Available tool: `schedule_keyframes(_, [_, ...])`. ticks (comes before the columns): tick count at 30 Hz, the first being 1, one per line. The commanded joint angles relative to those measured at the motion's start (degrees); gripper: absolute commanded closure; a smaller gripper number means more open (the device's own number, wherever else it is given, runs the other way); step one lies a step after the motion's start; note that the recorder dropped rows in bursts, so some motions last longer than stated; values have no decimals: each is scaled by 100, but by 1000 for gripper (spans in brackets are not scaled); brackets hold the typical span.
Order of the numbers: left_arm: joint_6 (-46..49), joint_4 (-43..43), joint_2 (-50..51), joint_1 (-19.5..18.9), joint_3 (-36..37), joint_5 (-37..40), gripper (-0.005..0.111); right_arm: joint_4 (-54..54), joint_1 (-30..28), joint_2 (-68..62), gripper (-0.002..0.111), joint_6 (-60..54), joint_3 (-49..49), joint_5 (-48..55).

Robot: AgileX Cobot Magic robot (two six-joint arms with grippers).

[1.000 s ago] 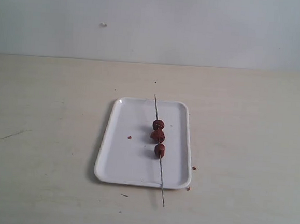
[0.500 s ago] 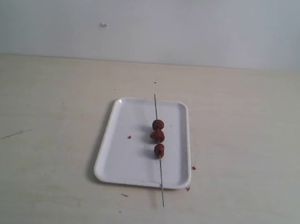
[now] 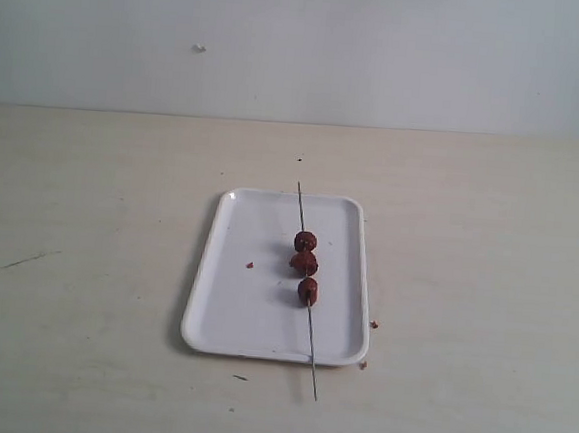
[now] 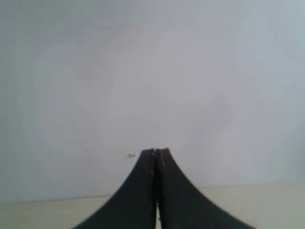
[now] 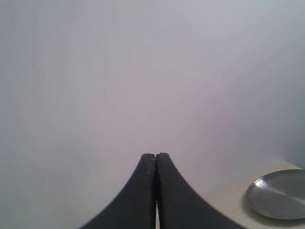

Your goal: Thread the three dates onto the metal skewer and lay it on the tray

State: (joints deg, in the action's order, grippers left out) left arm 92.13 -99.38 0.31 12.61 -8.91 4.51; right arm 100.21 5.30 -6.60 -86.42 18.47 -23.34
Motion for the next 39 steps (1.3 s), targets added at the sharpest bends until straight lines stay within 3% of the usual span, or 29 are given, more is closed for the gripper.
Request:
schedule_keyframes(1, [-37, -57, -31, -2, 26, -9, 107, -27, -134, -50, 108, -100, -46, 49])
schedule_keyframes(5, [-37, -57, -31, -2, 26, -9, 107, -1244, -368, -50, 108, 586, -65, 222])
schedule_keyframes(11, [-37, -57, -31, -2, 26, -9, 107, -7402, -464, -50, 108, 6041, -315, 1471])
schedule_keyframes(14, [-37, -57, -31, -2, 26, -9, 107, -8884, -467, -36, 108, 7973, -324, 2292])
schedule_keyframes(18, [-37, -57, -31, -2, 26, -9, 107, -9196, -852, 231, 108, 8256, -390, 3464])
schedule_keyframes(23, [-37, -57, -31, -2, 26, -9, 107, -10136, -1337, 660, 108, 9127, -899, 3553])
schedule_keyframes(26, [-37, -57, -31, -2, 26, -9, 107, -10684, -1358, 660, 108, 9762, -1220, 3555])
schedule_keyframes(39, [-37, -57, -31, -2, 26, -9, 107, -10629, -1358, 660, 108, 9862, -1847, 3891])
